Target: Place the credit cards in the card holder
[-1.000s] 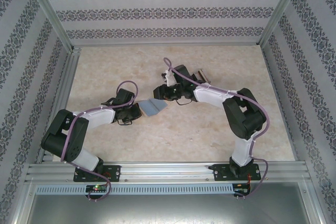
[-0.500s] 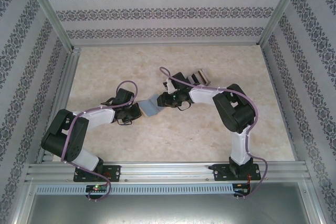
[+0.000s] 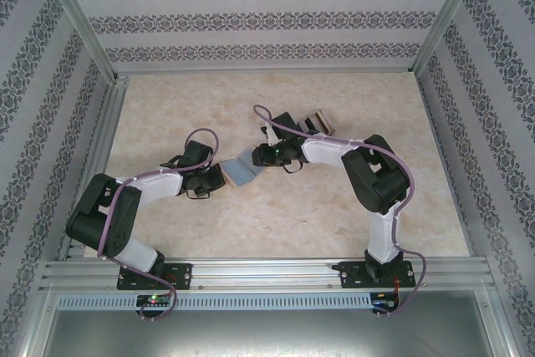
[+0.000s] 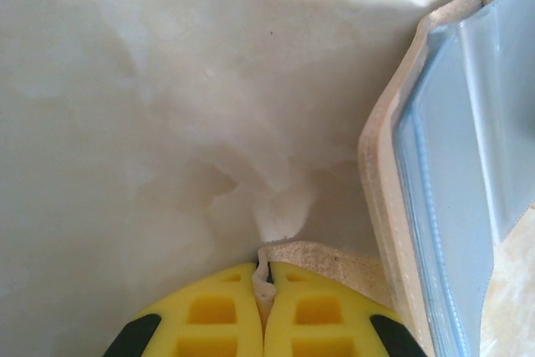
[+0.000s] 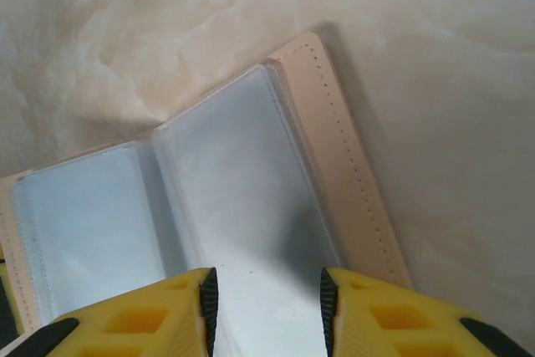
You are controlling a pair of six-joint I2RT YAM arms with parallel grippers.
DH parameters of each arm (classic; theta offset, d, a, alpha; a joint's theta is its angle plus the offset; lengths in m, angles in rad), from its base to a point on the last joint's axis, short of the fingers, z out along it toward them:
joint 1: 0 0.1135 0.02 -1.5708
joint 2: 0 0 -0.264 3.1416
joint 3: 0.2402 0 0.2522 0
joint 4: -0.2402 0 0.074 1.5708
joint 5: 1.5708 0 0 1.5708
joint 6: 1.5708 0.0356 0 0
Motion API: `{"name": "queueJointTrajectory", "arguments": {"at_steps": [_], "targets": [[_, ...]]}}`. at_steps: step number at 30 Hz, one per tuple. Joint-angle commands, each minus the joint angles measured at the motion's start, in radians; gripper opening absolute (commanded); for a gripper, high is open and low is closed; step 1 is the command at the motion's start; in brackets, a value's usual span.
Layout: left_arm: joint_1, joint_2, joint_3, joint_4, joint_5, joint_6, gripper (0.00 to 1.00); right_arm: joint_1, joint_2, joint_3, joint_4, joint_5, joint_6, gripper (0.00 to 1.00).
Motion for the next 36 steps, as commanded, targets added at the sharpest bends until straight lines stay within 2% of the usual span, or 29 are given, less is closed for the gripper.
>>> {"name": "queueJointTrajectory", "arguments": {"at_steps": [1,6,24,36], "targets": [[0.013,0.081,-0.027,0.031,-0.077,0.021,0.00,-0.005,-0.018,-0.006,-0.022,0.036,-0.020,0.40],[0.014,0.083,-0.027,0.036,-0.073,0.020,0.00,-0.001,0.015,0.012,-0.047,0.051,-0.029,0.41],[0.012,0.106,-0.011,0.047,-0.057,0.019,0.00,0.063,0.088,0.052,-0.036,-0.043,0.001,0.41],[0.013,0.117,-0.008,0.058,-0.049,0.018,0.00,0.109,0.079,0.099,0.051,-0.242,0.067,0.41]]}}
